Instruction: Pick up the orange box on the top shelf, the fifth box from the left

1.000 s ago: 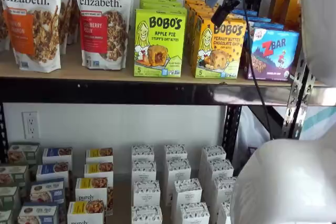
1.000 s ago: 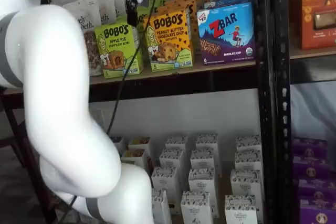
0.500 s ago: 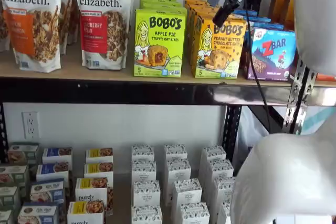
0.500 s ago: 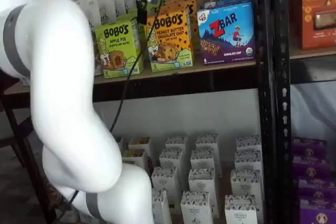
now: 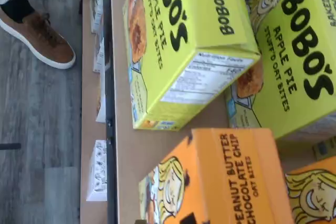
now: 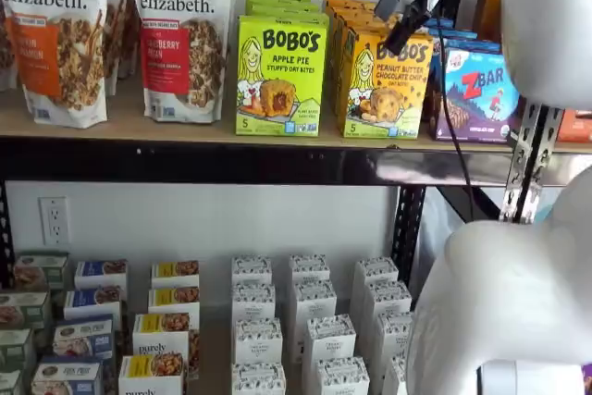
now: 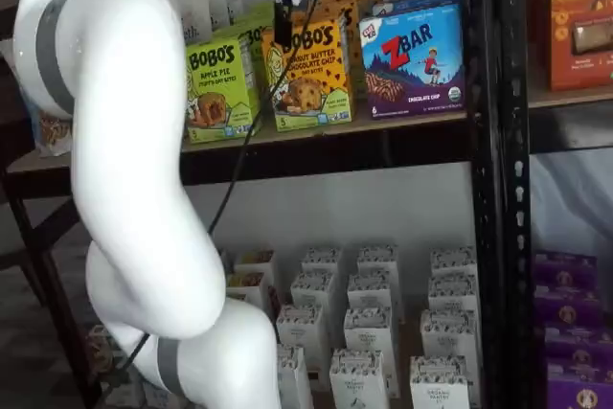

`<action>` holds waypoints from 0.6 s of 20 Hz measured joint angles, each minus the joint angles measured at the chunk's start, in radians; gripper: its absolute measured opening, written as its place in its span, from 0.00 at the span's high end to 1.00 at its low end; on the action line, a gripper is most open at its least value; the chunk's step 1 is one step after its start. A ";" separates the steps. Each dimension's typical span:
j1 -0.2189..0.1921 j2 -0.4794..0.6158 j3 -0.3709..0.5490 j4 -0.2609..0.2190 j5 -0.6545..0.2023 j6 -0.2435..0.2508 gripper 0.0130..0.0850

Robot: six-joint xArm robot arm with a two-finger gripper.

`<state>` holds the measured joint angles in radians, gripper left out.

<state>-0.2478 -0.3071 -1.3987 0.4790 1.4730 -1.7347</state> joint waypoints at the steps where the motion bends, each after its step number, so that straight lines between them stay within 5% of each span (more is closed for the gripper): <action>1: -0.002 0.003 -0.001 -0.001 -0.002 -0.004 0.00; 12: -0.003 0.029 -0.012 -0.047 0.002 -0.021 0.00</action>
<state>-0.2512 -0.2778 -1.4108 0.4319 1.4752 -1.7554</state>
